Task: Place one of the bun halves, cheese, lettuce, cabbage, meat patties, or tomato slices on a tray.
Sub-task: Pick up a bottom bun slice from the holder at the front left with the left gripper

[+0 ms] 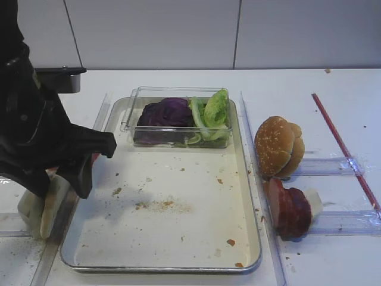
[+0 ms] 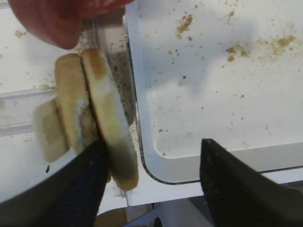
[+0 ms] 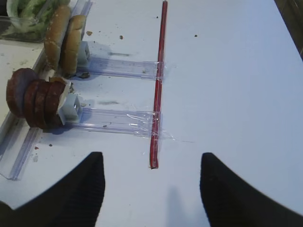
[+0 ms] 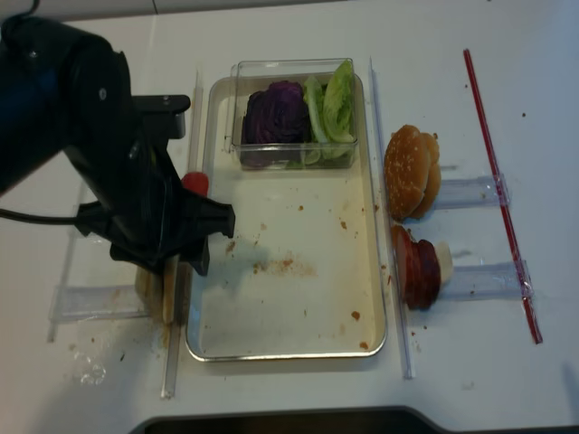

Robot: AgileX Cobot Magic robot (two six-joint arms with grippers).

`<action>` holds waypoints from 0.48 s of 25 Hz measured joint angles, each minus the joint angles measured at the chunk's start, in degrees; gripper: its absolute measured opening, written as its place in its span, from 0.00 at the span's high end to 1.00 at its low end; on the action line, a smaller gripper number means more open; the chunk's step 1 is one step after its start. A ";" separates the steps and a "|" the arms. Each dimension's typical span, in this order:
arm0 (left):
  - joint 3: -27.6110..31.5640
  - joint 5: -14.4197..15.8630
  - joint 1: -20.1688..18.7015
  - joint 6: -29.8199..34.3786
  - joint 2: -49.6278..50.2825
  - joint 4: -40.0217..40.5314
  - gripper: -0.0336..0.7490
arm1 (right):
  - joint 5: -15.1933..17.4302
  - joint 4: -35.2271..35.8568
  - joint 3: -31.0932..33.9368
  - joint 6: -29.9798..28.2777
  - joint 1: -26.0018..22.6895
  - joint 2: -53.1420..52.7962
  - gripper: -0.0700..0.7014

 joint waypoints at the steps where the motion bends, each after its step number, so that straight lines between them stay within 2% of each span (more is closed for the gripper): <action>1: -0.13 0.00 0.00 0.00 0.26 -0.09 0.42 | 0.00 0.00 0.00 0.00 0.00 0.00 0.29; 12: -1.39 0.49 0.00 0.00 0.97 -0.09 0.43 | 0.00 0.00 0.00 0.00 0.00 0.00 0.29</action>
